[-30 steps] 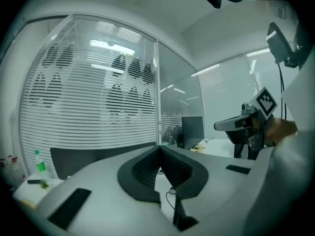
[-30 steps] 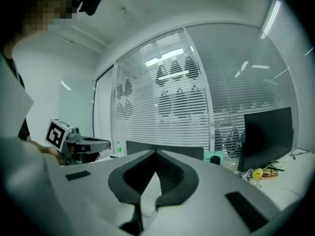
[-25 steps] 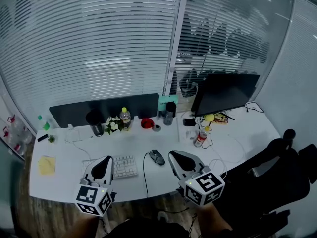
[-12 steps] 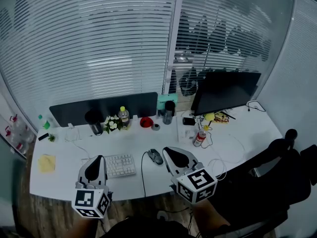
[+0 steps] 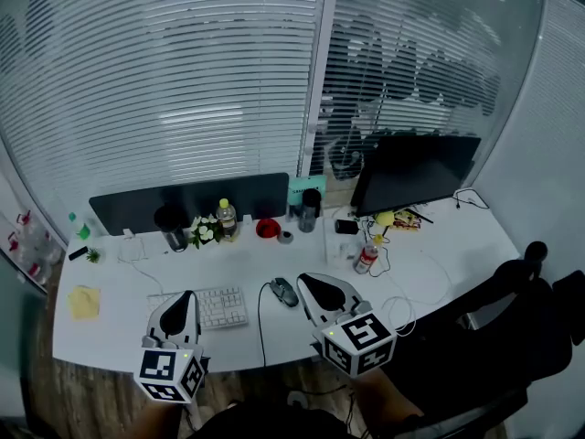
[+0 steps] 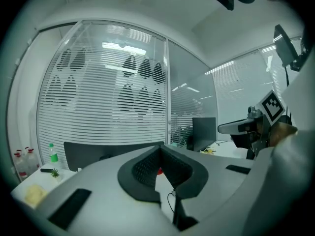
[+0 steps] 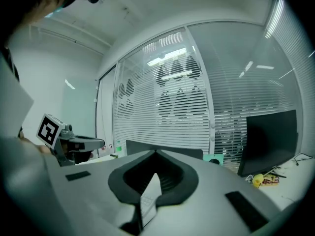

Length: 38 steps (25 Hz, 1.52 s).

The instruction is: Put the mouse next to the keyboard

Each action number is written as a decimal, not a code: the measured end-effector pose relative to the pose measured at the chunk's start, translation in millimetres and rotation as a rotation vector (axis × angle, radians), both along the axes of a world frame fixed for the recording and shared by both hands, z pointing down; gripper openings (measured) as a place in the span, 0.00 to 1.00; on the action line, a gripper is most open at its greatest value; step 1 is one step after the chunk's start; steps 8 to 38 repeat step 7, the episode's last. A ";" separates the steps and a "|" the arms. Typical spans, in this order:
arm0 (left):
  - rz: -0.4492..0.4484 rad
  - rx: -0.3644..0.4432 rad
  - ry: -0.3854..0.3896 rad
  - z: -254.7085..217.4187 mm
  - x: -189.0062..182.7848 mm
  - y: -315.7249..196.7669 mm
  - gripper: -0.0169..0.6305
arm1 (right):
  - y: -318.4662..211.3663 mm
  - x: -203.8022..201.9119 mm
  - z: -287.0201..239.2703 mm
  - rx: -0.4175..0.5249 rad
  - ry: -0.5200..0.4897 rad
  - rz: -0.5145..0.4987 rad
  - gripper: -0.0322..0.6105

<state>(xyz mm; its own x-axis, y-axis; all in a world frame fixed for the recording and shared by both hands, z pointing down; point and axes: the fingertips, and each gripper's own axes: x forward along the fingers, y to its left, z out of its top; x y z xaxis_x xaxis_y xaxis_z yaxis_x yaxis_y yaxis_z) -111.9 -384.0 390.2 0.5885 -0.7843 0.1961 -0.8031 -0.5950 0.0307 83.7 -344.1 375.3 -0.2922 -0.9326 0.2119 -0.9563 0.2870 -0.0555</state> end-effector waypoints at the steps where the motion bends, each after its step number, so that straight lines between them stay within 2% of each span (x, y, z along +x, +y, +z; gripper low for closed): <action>1: 0.005 0.007 -0.019 0.5 1.3 0.3 0.07 | -0.1 0.9 0.5 -0.001 -0.001 0.003 0.05; 4: 0.022 0.020 -0.057 -0.7 4.5 -0.6 0.07 | -2.0 3.9 -0.6 -0.003 -0.008 0.016 0.05; 7: 0.019 0.008 -0.039 -0.7 5.6 -2.7 0.07 | -4.7 6.7 -2.8 -0.006 -0.001 0.021 0.05; 38: 0.019 0.008 -0.039 -0.7 5.6 -2.7 0.07 | -4.7 6.7 -2.8 -0.006 -0.001 0.021 0.05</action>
